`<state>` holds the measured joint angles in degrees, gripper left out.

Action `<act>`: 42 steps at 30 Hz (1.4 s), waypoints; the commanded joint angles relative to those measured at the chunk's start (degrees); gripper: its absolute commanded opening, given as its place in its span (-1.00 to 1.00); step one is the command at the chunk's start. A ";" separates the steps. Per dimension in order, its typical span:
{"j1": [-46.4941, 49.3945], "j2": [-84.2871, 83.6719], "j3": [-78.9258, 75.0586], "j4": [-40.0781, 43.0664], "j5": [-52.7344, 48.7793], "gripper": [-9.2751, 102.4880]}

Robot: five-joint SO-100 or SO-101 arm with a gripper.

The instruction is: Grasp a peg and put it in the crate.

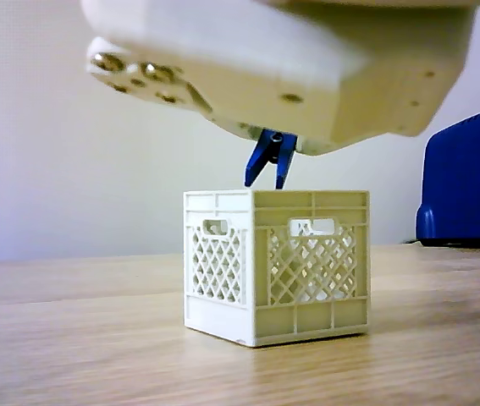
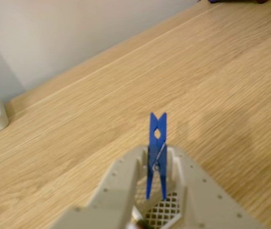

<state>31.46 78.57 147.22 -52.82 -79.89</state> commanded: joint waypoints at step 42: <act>-29.00 80.16 9.14 76.46 65.48 -0.85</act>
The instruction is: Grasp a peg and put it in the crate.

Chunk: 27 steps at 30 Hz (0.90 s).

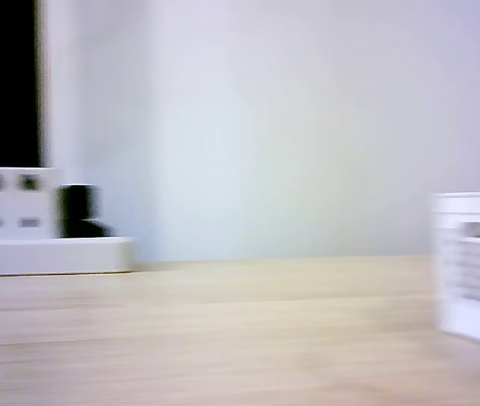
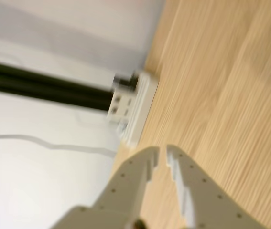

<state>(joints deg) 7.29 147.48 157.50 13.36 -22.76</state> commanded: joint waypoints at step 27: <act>-10.28 41.13 17.58 36.21 27.86 -0.83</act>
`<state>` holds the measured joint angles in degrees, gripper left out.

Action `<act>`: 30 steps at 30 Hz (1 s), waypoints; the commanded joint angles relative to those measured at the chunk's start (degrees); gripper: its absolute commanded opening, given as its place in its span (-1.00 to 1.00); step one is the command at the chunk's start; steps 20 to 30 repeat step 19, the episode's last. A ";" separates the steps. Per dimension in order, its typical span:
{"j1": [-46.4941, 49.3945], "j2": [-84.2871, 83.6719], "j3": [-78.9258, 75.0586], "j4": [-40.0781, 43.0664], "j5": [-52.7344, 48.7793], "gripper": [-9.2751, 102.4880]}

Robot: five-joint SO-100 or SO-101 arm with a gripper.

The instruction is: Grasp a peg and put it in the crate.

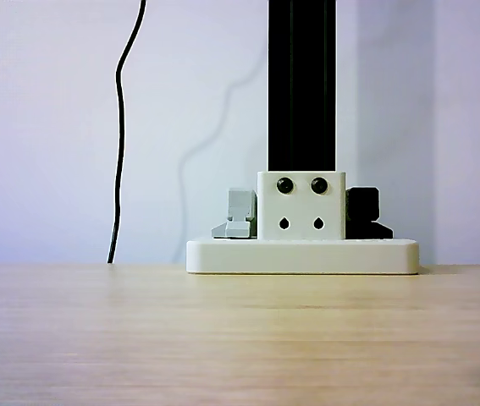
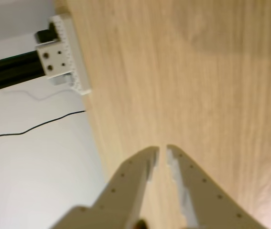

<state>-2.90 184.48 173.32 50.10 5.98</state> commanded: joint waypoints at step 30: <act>-0.09 6.42 1.85 2.37 -0.79 -0.83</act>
